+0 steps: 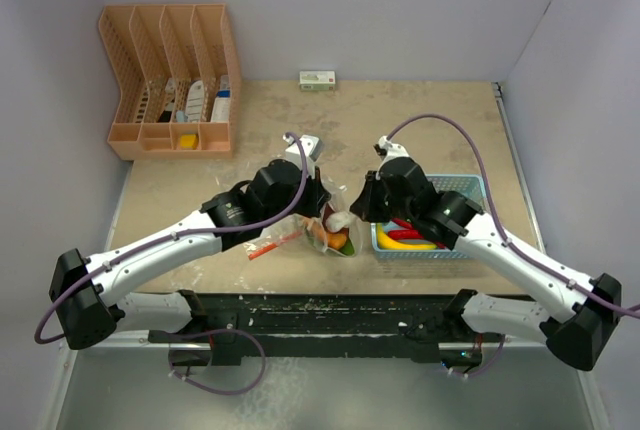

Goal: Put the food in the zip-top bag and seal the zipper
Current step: Place the fake vegetable in the zipper food storage bag.

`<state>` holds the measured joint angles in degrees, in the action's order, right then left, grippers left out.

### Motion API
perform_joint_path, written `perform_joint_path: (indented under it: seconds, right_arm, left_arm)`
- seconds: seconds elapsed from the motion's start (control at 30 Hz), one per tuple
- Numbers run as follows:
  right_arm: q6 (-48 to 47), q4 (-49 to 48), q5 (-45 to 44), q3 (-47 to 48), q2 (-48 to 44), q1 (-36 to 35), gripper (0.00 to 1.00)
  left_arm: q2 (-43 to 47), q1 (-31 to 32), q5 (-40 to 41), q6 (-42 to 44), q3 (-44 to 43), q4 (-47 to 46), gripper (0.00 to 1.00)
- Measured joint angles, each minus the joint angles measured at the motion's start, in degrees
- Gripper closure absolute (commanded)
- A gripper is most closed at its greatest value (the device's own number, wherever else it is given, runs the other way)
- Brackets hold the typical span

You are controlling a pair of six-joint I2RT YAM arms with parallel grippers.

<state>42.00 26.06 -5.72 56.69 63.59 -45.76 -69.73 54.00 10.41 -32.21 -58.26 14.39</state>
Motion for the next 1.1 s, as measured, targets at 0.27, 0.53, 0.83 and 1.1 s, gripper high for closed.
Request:
perform_joint_path:
  seconds: [0.27,0.53,0.83,1.1]
  right_arm:
    - [1.49,-5.75,-6.32,-0.96,-2.32,-2.05,1.0]
    - [2.25,-6.95,-22.03,0.52,6.34,-13.79,1.0]
    - [7.28,-6.4,-33.88,0.76,9.49,-19.02,0.51]
    - [5.95,-4.61,-33.11,0.83,6.8,-18.95,0.37]
  left_arm:
    - [-1.44,0.0,-1.01,-0.02,0.0,-1.03,1.0]
    - [-3.06,0.0,-1.75,0.0,-0.04,-1.44,1.0]
    - [-3.56,0.0,-2.1,0.0,-0.76,-0.98,1.0]
    - [-2.93,-0.13,-1.2,-0.2,-0.76,-0.2,1.0]
